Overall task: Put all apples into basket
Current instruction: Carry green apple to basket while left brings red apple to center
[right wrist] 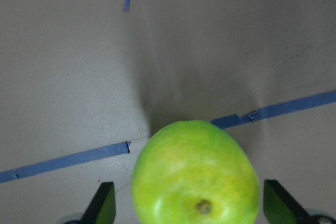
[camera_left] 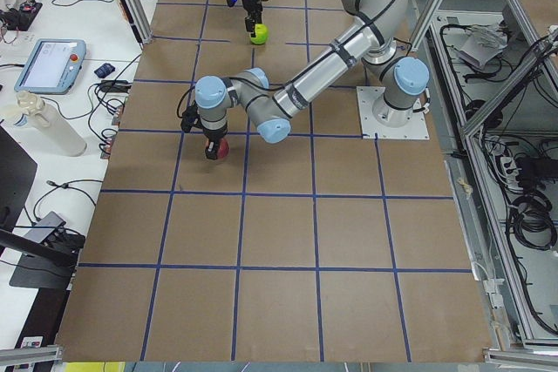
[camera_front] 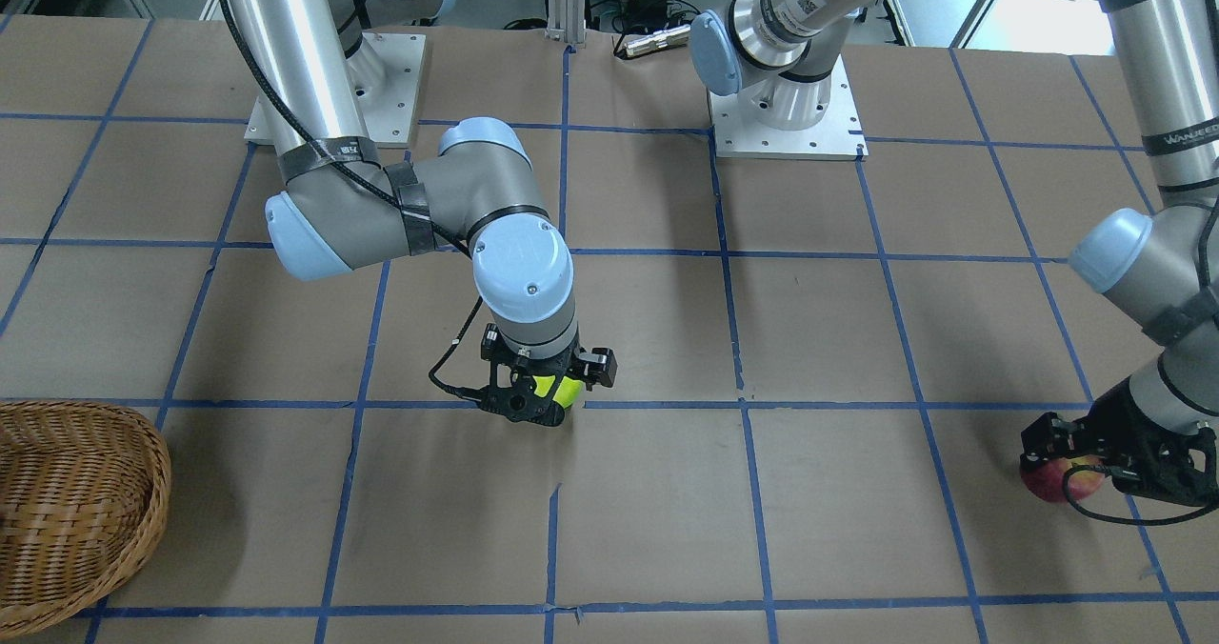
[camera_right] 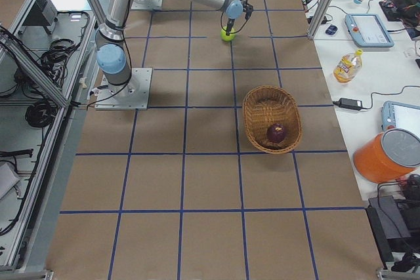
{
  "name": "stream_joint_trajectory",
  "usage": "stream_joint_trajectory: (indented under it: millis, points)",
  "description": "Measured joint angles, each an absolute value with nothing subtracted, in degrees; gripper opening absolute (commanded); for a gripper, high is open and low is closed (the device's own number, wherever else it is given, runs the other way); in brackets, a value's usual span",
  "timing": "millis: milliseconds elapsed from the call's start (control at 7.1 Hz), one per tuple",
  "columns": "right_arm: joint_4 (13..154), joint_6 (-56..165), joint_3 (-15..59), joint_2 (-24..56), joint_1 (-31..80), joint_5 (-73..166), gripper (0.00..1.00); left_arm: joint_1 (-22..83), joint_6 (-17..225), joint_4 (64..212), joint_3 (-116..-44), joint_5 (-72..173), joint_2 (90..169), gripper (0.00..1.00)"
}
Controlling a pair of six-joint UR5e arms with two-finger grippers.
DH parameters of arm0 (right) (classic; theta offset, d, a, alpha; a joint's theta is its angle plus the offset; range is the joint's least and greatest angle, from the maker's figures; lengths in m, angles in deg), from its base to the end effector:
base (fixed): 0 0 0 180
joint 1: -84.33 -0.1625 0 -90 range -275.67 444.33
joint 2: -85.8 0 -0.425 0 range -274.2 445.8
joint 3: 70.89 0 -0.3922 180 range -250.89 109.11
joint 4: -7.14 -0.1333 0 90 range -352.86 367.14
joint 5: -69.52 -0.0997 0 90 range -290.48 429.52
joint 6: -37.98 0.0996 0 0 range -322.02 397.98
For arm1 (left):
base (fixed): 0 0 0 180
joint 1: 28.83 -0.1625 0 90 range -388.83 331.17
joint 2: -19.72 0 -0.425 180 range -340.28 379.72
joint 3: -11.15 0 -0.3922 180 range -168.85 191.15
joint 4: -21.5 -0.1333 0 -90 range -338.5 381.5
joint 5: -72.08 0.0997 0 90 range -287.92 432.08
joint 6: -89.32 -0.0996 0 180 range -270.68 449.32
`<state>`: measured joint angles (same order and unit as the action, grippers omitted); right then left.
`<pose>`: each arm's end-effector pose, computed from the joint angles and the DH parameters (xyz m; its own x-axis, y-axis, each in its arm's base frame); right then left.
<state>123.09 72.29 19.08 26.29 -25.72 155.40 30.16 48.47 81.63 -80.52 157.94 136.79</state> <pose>0.3532 -0.5580 0.2230 -0.9682 0.2498 -0.0148 0.2469 0.9633 0.1053 0.2088 -0.6200 0.2550 -0.9841 0.1727 0.0417 0.1700 0.9835 -0.0621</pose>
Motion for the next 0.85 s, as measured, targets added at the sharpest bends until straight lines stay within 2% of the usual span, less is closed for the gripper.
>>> stream_joint_trajectory:
  millis: [563,704,845]
  points:
    - [124.4,72.82,19.07,28.33,-25.94,156.04,1.0,32.63,59.18,97.56,-82.21,157.69,122.96,0.68]
    - [125.06,73.0,19.06,28.87,-26.11,155.97,0.68,33.25,61.63,99.98,-82.86,157.68,119.97,0.68]
    - [125.36,72.89,19.08,29.14,-26.19,155.94,0.01,34.14,64.4,102.26,-83.54,157.38,116.85,0.68]
